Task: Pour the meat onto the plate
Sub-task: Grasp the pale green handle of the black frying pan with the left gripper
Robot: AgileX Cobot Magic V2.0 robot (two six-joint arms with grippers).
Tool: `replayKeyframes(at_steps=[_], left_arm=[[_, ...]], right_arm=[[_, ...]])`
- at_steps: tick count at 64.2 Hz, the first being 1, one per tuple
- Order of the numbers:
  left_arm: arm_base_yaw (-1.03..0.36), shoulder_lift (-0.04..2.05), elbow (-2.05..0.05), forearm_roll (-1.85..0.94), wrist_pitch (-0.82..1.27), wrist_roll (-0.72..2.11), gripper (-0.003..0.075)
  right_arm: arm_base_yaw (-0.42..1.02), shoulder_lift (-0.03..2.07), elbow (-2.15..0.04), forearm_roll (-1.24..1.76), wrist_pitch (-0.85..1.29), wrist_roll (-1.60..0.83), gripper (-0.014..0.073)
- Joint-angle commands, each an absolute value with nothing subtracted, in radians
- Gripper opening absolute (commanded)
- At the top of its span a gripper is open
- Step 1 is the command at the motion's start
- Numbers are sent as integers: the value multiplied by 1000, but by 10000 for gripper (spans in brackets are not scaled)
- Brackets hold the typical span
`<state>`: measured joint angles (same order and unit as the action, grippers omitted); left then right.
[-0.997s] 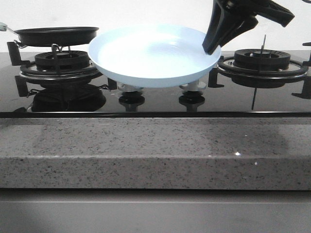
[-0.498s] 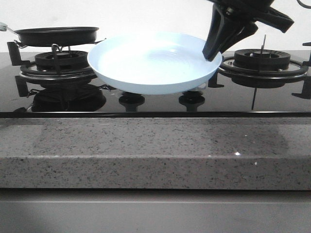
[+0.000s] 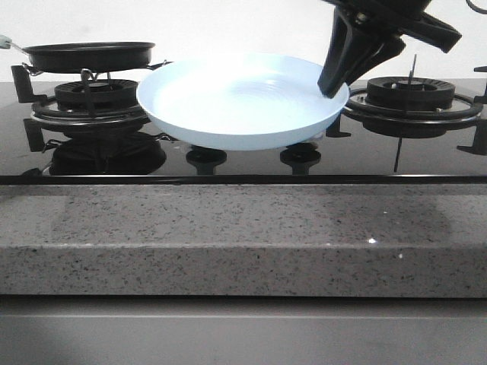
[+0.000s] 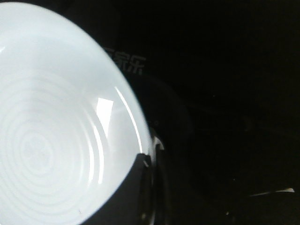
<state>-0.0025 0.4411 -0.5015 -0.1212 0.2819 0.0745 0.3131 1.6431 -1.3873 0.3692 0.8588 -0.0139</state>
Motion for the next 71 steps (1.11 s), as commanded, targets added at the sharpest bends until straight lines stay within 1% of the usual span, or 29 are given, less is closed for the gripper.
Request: replayKeyframes(at_steps=[1,11,20,33,45,50,55,65,71], left_arm=[[-8,453,-539,-168,212,65,617],[-8,468,-551,-353,216,65,617],[-8,538,-615,-562,235,65,617],[-8,746,-739,-783,270,65,617],[8,953,-856,-898,308,65,617],[49,1043,-918,-942,380,69,617],[117,1129,-982,-984,466,85,617],[296,1296,-1101,-1181,715,264,617],[373,1407,-1180,-1290,869,348,617]], right_arm=[[310,1602,-1412,399,828,-25,-68],[310,1602,-1412,399,828,-25,-68],[310,1602,-1412,399,828,-25,-68],[310,1602,-1412,399,828,-25,-68],[310,1602,-1412,399,828,-25,-68],[310,1602,-1412,399,828,-25,-68],[310,1602,-1412,399,828,-25,-68],[310,1602,-1412,399,828,-25,-68],[310,1602,-1412,399,828,-25,-68]])
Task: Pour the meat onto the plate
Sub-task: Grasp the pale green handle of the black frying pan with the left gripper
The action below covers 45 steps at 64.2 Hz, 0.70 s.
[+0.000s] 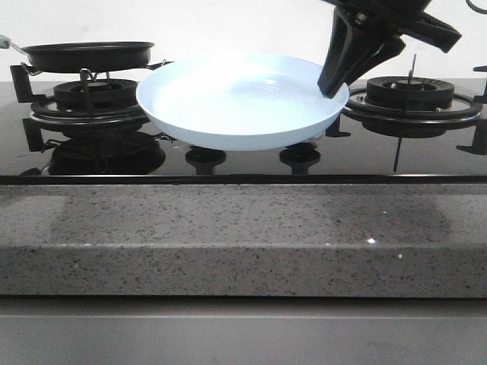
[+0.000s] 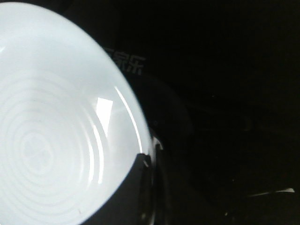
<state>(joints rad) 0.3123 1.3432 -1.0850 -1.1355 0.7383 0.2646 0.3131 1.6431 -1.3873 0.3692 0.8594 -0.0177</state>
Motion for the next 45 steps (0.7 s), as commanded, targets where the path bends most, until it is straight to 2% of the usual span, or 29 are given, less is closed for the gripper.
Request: replayKeyframes(at_steps=[1,19,45], left_arm=[[385,1423,-1193,-1299,887,353,617],[406,1668,-1402,-1323,1005,361,617],[384,1765,-1475,-1331,883,357,617]], right_arm=[[310,1602,-1412,399,828,-25,-68],[310,1602,-1412,399,828,-25,-68],[310,1602,-1412,399,828,-25,-68]])
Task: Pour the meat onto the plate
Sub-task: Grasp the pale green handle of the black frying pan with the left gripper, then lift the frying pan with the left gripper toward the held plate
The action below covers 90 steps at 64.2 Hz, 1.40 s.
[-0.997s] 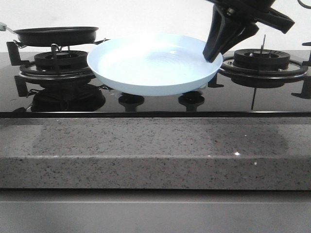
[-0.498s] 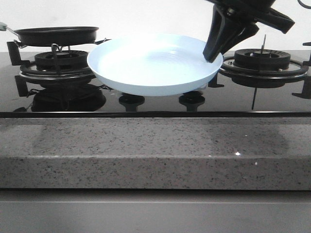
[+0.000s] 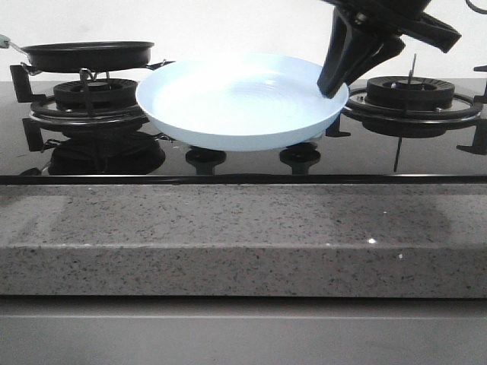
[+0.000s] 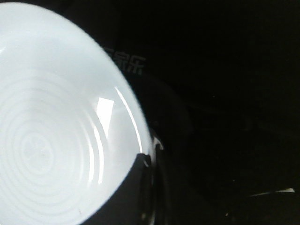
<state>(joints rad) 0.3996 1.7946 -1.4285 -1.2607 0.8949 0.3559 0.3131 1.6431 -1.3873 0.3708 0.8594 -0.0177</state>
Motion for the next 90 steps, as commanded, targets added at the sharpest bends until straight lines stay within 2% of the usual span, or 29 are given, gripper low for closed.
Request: replayKeyframes(at_steps=[1,32,35,53,69,83,90], left_arm=[[381,1771,-1479,-1331,883,357,617],[321,1839,-1516,-1348,865,335,610],[321,1839,-1520,-1348,867,335,580],[321,1839,-1552,-1358,882,335,253],[321,1839,-1552,-1360,902,333,156],[321,1839,-1552,-1360,926,333,-5],[323,1839,-1552,-1360,930,333,-20]], right_arm=[[310,1602,-1412,399,828,-25,-68],[310,1602,-1412,399,828,-25,-68],[310,1602,-1412,399,828,-25,-68],[310,1602,-1412,399,828,-25,-68],[310,1602,-1412,399,828,-25,-68],[310,1602,-1412,399,828,-25,-68],[310,1602,-1412,399,828,-25,-68]])
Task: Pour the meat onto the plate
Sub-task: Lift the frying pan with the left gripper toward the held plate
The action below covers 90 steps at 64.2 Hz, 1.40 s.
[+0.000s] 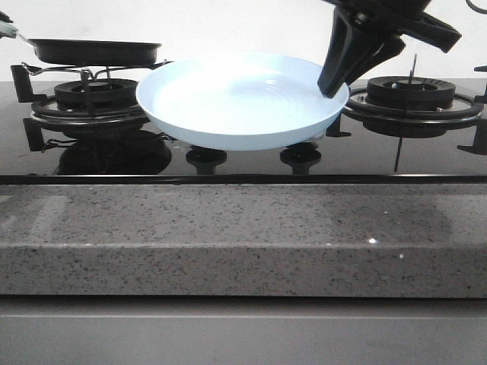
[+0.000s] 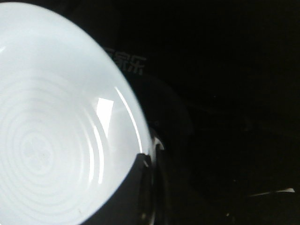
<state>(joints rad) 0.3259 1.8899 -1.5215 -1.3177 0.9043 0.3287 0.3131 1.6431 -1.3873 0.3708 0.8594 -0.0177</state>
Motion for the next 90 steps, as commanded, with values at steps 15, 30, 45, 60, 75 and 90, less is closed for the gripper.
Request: replayKeyframes(at_steps=[15,30,45,60,75,90], left_arm=[[363,1839,-1552,-1464,1036,342,-20],[417,1817,-1552,-1506,1086,362,-20],[409,1759,-1552,-1565,1137,450,-20],[338,1667,-1552,-1562,1123,523,-20],[213,1591,-1552,-1495,1081,574,-20],[81,1543,-1552,-1375,983,641,-20]], right_arm=[[310,1602,-1412,399,828,-25,-68],[310,1602,-1412,399,829,-25,-68],[310,1602,-1412,399,829,-25,-68],[310,1602,-1412,399,829,-25,-68],[310,1602,-1412,399,829,-25,-68],[310,1602,-1412,399,829,-25,-68]])
